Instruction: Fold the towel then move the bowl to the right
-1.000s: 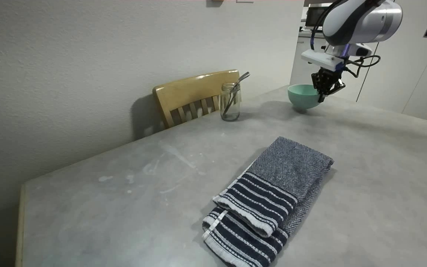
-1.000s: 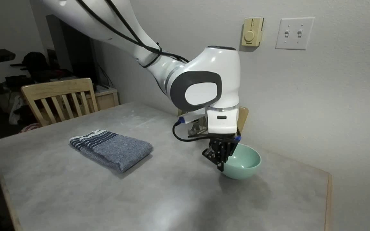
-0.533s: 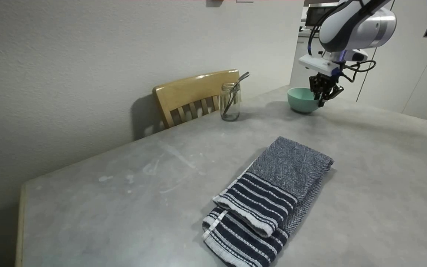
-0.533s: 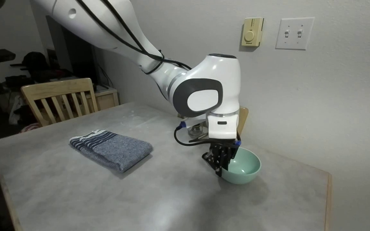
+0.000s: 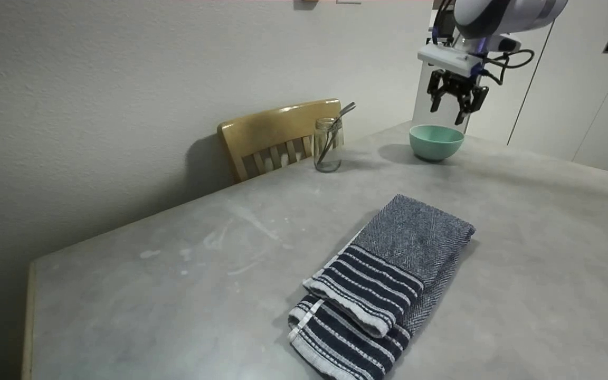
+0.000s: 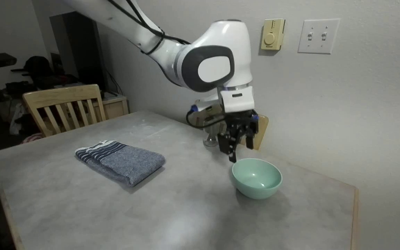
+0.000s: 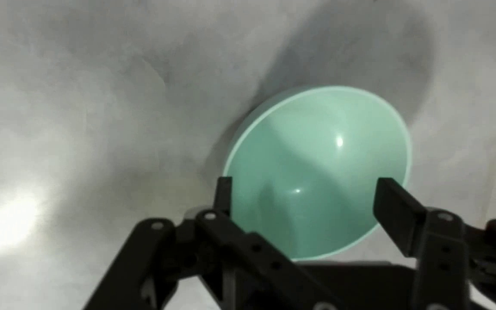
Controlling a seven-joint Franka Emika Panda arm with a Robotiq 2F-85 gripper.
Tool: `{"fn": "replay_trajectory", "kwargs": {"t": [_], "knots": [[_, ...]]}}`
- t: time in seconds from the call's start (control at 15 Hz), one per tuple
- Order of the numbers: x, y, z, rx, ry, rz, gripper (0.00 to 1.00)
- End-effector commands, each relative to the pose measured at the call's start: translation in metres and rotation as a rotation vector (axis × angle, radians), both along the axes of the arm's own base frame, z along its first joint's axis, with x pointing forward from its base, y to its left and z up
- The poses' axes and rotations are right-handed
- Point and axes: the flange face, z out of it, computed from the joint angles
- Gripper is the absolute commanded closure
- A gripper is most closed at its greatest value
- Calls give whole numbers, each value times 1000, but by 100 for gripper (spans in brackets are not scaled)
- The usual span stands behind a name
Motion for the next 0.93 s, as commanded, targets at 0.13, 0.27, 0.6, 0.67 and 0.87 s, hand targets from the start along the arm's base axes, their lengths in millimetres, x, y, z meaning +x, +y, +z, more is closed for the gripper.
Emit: {"fn": "replay_trajectory", "kwargs": {"t": [0.13,0.27,0.6,0.67,0.87], "knots": [[-29,79,109,-21,76,303,0],[-37,109,142,-3,98,410,0],[-57,164,196,79,163,666,0],[-59,171,202,92,175,720,0],[-60,187,207,126,209,878,0]]}}
